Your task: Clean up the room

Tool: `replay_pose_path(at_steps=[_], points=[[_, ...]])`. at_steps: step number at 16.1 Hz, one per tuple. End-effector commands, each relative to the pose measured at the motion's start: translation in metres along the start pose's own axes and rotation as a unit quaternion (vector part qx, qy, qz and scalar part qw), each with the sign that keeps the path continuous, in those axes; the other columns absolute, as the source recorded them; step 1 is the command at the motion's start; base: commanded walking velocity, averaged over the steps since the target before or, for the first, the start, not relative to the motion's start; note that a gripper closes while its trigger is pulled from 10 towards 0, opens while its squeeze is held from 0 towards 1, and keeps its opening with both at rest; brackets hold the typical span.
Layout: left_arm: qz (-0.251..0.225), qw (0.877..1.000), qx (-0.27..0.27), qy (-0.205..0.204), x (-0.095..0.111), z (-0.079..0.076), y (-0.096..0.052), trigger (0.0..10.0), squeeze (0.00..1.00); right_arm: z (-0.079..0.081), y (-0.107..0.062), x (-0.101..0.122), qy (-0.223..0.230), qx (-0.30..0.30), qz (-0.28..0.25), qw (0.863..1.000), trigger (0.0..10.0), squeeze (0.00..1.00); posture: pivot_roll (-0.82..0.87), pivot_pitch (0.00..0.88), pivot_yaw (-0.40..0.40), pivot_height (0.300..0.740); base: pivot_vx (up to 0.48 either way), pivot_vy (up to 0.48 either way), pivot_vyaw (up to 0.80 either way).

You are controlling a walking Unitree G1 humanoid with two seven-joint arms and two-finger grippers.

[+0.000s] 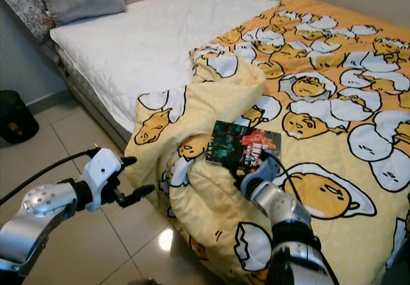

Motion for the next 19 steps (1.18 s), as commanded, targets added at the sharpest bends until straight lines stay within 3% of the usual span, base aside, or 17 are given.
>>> replay_pose_path(at_steps=[1, 5, 8, 11, 14, 16, 19], points=[[0.001, 1.000, -0.012, 0.001, 0.001, 0.000, -0.003, 10.0, 1.00, 0.000, 0.003, 0.005, 0.029, -0.003, -0.022, 0.999, 10.0, 0.00, 0.03, 0.000, 0.074, 0.740, 0.000, 0.000, 0.00], [0.000, 0.999, -0.033, -0.002, 0.003, -0.003, -0.006, 10.0, 1.00, -0.001, 0.005, 0.018, 0.097, 0.011, -0.064, 0.993, 10.0, 0.00, 0.04, 0.000, 0.085, 0.740, 0.000, 0.000, 0.00], [0.002, 0.999, -0.042, 0.001, 0.004, -0.004, -0.008, 10.0, 1.00, -0.003, 0.007, 0.022, 0.102, 0.007, -0.079, 0.992, 10.0, 0.00, 0.04, 0.000, 0.095, 0.740, 0.000, 0.000, 0.00], [0.001, 0.999, -0.045, 0.002, 0.006, -0.003, -0.008, 10.0, 1.00, 0.007, 0.008, 0.025, 0.099, 0.039, -0.081, 0.991, 10.0, 0.00, 0.04, 0.000, 0.094, 0.740, 0.000, 0.000, 0.00], [-0.001, 0.999, -0.049, 0.004, 0.008, -0.004, -0.005, 10.0, 1.00, -0.009, 0.007, 0.026, 0.115, -0.003, -0.120, 0.986, 10.0, 0.00, 0.05, 0.000, 0.099, 0.740, 0.000, 0.000, 0.00], [-0.005, 0.999, -0.052, 0.009, 0.011, -0.004, -0.002, 10.0, 1.00, -0.022, 0.004, 0.023, 0.098, -0.049, -0.144, 0.984, 10.0, 0.00, 0.06, 0.000, 0.099, 0.740, 0.000, 0.000, 0.00], [-0.009, 0.998, -0.054, 0.009, 0.013, -0.006, 0.000, 10.0, 1.00, -0.022, 0.005, 0.022, 0.100, -0.058, -0.160, 0.980, 10.0, 0.00, 0.07, 0.000, 0.097, 0.740, 0.000, 0.000, 0.00]])
Point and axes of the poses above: a point about 5 cm out from each wrist's last joint towards the gripper, its own y axis pointing out of the wrist towards the gripper, its own x axis along the axis of the wrist's last joint, z = x × y, the point moved 2 cm from there along y, pointing out of the wrist towards the gripper, and after that the axes turned 1 degree about y, right-handed, at the moved point
